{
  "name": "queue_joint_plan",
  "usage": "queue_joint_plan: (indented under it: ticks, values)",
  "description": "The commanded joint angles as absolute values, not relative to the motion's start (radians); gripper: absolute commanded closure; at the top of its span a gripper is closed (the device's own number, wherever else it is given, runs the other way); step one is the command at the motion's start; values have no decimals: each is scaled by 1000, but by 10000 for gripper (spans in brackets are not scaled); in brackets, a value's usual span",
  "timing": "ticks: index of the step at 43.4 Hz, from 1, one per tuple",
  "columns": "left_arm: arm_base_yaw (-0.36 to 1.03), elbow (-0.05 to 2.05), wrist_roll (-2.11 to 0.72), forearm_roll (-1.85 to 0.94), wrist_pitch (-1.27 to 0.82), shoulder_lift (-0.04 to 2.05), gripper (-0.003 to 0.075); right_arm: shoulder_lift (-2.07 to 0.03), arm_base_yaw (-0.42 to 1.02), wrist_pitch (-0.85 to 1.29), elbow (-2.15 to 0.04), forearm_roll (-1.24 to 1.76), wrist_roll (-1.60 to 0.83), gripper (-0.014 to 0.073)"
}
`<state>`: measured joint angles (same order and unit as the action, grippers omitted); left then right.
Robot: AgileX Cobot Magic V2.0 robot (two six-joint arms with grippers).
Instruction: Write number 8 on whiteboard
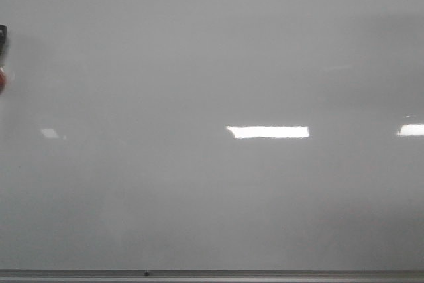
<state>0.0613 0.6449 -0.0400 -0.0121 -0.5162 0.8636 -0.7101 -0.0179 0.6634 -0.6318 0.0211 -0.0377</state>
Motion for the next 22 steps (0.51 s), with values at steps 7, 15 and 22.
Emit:
queue_joint_plan:
  ticks: [7,15,22]
  values:
    - [111,700,-51,-13,-385,1052,230,-712,-17,605,-665,28,-49,20]
    - [111,700,-51,-13,-260,1195,230,-712,-17,605,-665,28,-49,20]
    - [109,700,-51,-13,-135,1307,230,-712,-17,605,-665,28,-49,20]
